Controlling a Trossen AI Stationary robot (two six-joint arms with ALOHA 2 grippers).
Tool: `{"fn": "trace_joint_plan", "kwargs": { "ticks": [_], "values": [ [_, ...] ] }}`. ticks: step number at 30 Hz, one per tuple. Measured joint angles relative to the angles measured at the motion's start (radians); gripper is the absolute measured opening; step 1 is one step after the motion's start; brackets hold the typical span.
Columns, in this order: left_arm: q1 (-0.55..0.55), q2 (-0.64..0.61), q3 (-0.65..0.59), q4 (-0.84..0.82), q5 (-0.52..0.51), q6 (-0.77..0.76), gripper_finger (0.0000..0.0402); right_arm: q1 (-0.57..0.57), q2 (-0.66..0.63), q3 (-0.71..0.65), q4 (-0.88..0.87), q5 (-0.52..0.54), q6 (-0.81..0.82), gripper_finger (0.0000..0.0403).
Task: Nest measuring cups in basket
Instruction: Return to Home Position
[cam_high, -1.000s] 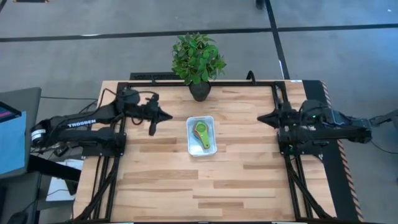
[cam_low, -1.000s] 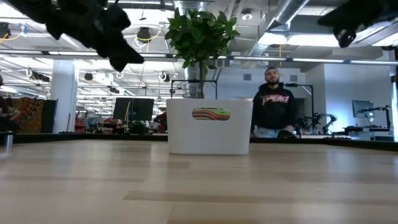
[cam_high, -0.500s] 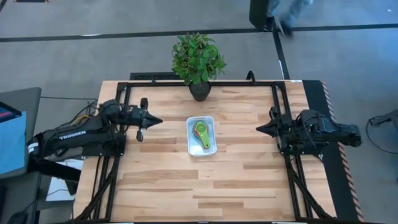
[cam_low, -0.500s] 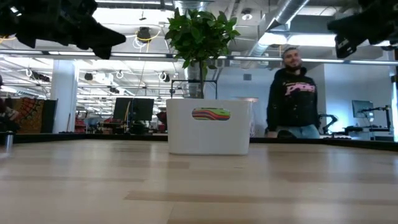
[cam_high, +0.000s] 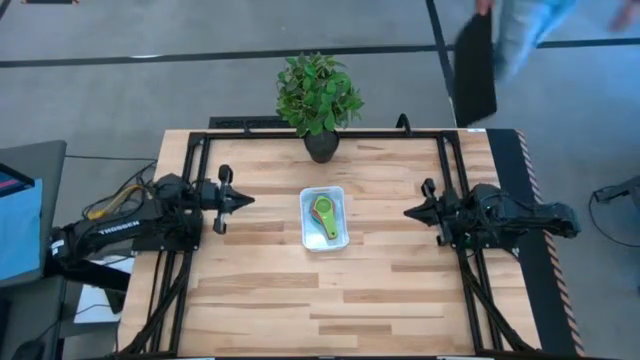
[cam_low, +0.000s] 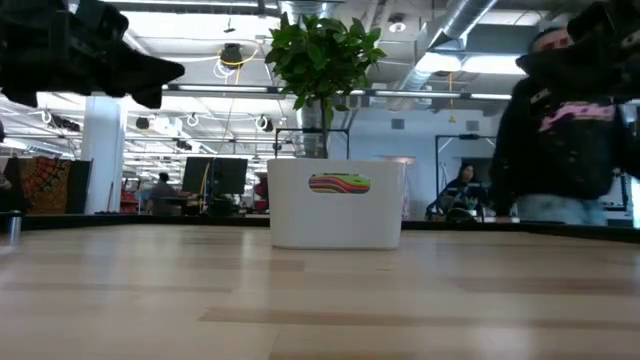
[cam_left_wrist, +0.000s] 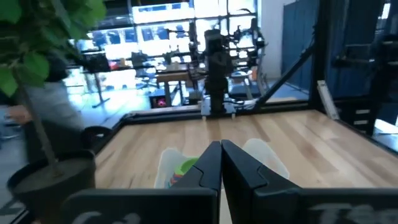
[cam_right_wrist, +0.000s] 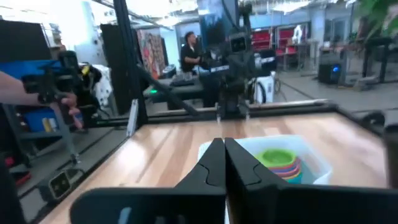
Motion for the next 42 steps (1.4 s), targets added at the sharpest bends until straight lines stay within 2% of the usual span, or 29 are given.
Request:
{"fn": "trace_joint_plan", "kwargs": {
  "ticks": [5, 14, 17, 20, 24, 28, 34, 39, 42],
  "values": [
    [0.000, -0.071, -0.044, -0.011, -0.020, -0.013, 0.0000, 0.030, 0.000, -0.041, 0.028, -0.047, 0.048, 0.0016],
    [-0.047, -0.135, -0.045, -0.139, 0.101, 0.048, 0.0000, 0.075, 0.000, -0.041, 0.029, -0.043, 0.059, 0.0010],
    [-0.076, -0.135, -0.045, -0.172, 0.140, 0.071, 0.0000, 0.086, 0.000, -0.041, 0.008, -0.043, 0.061, 0.0021],
    [-0.105, -0.135, -0.046, -0.213, 0.133, 0.107, 0.0000, 0.092, 0.000, -0.041, -0.001, -0.042, 0.061, 0.0036],
    [-0.151, -0.132, -0.046, -0.228, -0.029, 0.035, 0.0000, 0.092, 0.001, -0.042, -0.005, -0.039, 0.061, 0.0049],
    [-0.245, -0.132, -0.047, -0.246, -0.175, 0.000, 0.0000, 0.092, 0.001, -0.042, -0.005, -0.039, 0.061, 0.0050],
    [-0.418, -0.123, -0.047, -0.401, -0.404, 0.016, 0.0000, 0.092, 0.001, -0.043, -0.009, -0.039, 0.061, 0.0049],
    [-0.480, -0.119, -0.048, -0.384, -0.490, 0.058, 0.0000, 0.092, 0.001, -0.043, -0.010, -0.039, 0.060, 0.0049],
    [-0.480, -0.119, -0.048, -0.383, -0.481, 0.009, 0.0000, 0.092, 0.001, -0.043, -0.011, -0.039, 0.059, 0.0049]
  ]
}}
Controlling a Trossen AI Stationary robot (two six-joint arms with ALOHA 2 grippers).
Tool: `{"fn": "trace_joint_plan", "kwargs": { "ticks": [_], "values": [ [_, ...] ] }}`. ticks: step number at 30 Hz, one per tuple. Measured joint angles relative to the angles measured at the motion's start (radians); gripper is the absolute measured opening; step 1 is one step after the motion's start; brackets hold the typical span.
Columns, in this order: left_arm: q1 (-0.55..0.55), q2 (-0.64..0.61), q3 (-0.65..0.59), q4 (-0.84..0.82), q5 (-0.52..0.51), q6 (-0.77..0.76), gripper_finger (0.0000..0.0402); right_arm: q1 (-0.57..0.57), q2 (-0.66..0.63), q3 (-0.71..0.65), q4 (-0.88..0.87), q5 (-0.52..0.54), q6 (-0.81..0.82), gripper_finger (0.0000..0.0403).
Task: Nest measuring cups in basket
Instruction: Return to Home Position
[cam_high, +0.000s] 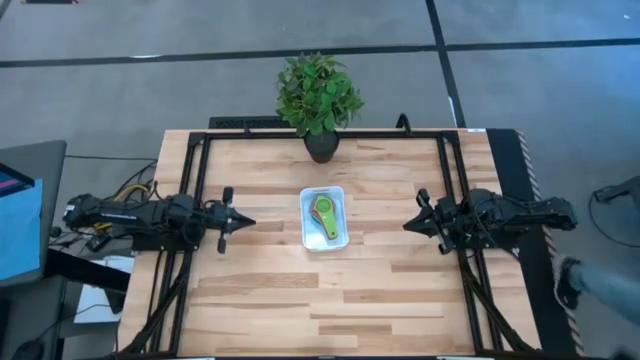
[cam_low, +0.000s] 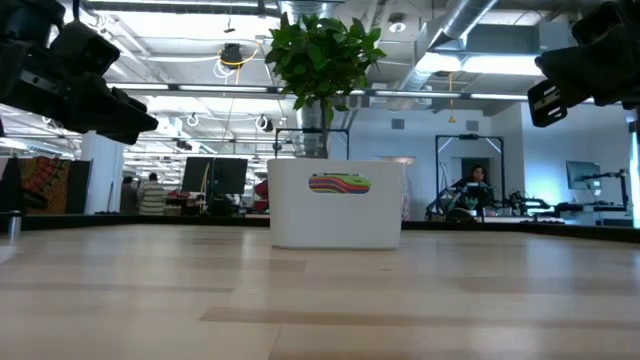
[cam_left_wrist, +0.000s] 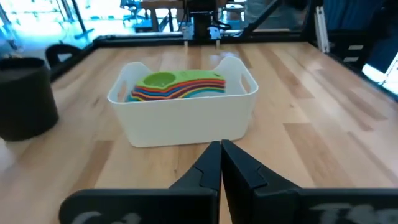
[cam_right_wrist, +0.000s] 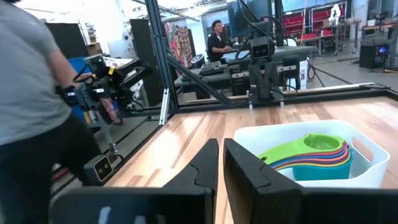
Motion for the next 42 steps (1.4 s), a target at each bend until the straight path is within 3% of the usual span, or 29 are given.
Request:
{"fn": "trace_joint_plan", "kwargs": {
  "ticks": [42],
  "values": [
    [0.000, 0.000, -0.001, -0.001, 0.017, -0.037, 0.0000, 0.000, 0.000, -0.002, -0.001, 0.000, 0.001, 0.0049]
  ]
}}
